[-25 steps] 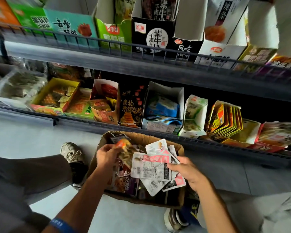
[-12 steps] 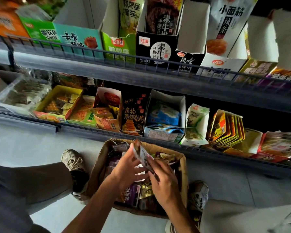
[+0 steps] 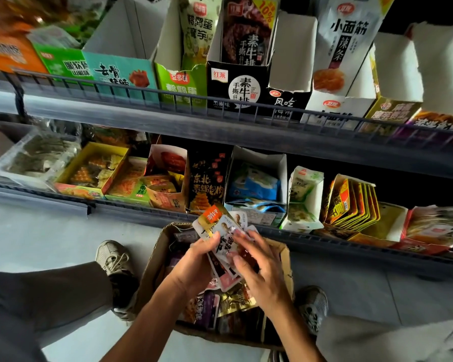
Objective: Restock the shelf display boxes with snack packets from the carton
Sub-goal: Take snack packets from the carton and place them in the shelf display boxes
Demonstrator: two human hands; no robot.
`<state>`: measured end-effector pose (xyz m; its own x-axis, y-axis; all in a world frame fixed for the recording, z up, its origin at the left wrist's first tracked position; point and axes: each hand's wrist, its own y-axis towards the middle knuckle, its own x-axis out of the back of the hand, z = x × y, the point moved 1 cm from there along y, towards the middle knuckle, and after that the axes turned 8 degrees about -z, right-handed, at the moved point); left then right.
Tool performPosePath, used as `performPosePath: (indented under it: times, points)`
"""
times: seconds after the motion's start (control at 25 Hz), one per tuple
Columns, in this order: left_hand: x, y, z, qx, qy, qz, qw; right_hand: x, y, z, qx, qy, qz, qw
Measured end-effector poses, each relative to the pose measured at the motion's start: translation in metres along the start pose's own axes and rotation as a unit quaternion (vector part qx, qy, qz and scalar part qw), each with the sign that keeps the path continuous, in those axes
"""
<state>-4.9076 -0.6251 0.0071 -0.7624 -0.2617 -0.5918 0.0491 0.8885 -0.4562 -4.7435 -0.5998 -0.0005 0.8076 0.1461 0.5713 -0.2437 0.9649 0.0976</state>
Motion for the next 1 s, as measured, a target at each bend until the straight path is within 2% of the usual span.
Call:
performPosePath:
  times: [0.08, 0.2, 0.36, 0.44, 0.6, 0.76, 0.88, 1.0]
  points:
    - [-0.001, -0.001, 0.000, 0.013, 0.031, -0.050, 0.998, 0.003, 0.000, -0.001, -0.099, 0.044, 0.009, 0.994]
    - [-0.001, -0.001, 0.005, 0.021, 0.098, -0.109, 0.989, 0.005, -0.002, 0.001, -0.185, 0.067, 0.015, 0.980]
    - [-0.006, -0.007, 0.008, 0.039, 0.149, -0.074, 0.985, 0.008, -0.002, -0.010, -0.296, 0.157, -0.035, 0.942]
    - [-0.009, -0.009, 0.007, 0.052, 0.146, -0.057, 0.986, 0.007, -0.001, -0.011, -0.354, 0.214, -0.044, 0.909]
    - [-0.004, -0.009, 0.008, 0.072, 0.133, -0.060, 0.987, 0.008, -0.003, -0.010, -0.403, 0.298, -0.122, 0.857]
    - [0.009, -0.004, 0.008, 0.087, 0.189, -0.154, 0.966, 0.009, 0.000, -0.029, -0.461, 0.302, -0.201, 0.810]
    - [0.026, 0.001, 0.004, 0.089, 0.263, -0.217, 0.936, 0.004, -0.005, -0.040, -0.505, 0.261, -0.171, 0.804]
    - [0.031, -0.002, 0.000, 0.077, 0.253, -0.196, 0.944, -0.001, -0.004, -0.038, -0.478, 0.330, -0.080, 0.810]
